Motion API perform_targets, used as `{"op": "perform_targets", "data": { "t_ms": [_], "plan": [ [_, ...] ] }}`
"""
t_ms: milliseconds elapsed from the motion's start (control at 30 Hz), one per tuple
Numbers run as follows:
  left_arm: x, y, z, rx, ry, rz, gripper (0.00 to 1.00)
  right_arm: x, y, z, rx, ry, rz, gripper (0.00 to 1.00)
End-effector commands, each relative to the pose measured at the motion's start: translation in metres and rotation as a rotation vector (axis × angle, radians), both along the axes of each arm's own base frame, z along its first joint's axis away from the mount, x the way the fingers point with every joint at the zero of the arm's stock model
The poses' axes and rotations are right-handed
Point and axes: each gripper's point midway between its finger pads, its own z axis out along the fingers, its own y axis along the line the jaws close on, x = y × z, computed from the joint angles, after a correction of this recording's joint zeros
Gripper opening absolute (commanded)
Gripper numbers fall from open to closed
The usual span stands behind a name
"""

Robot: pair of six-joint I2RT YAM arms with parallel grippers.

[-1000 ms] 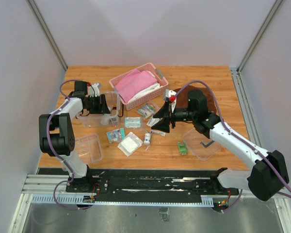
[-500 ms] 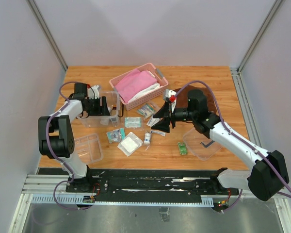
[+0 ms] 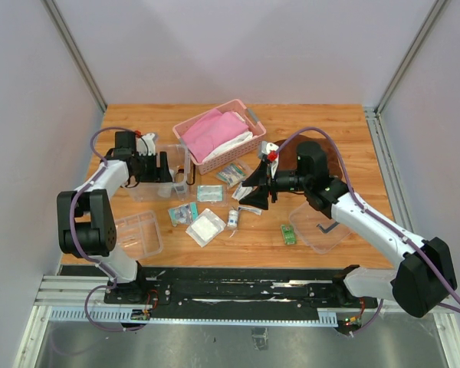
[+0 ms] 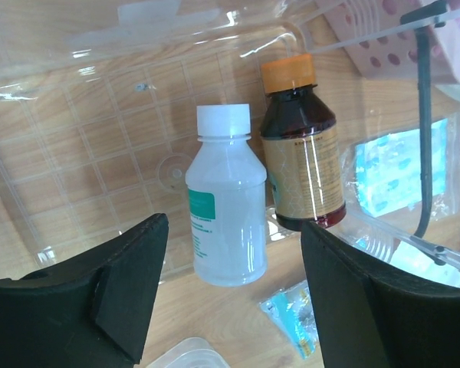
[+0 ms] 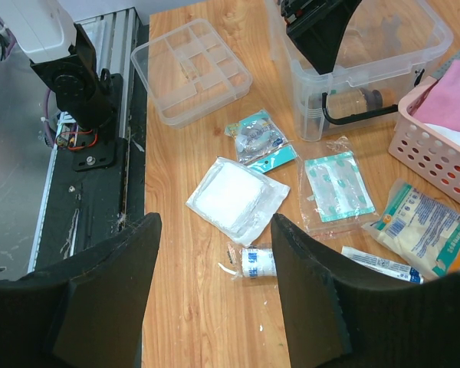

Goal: Organize the medicine kit
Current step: Place the pill bottle in the medicine box.

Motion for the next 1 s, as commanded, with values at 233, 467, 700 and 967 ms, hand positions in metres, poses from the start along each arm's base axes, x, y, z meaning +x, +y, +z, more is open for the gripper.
{"op": "perform_targets", "data": {
  "t_ms": [233,467,700,967],
  "plan": [
    [-0.008,0.008,-0.006,0.053,0.011,-0.015,0.68,0.003,0.003,0.017,0.020,-0.056,0.011,0.61],
    [-0.007,0.000,-0.018,0.007,0.053,-0.020,0.63,0.004,0.002,0.016,0.016,-0.059,0.008,0.61],
    [-0.002,-0.004,-0.023,-0.014,0.070,-0.018,0.62,0.004,0.003,0.014,0.012,-0.057,0.010,0.61],
    [0.001,-0.010,-0.024,-0.037,0.068,0.004,0.51,0.004,0.003,0.013,0.010,-0.060,0.010,0.61]
  ]
}}
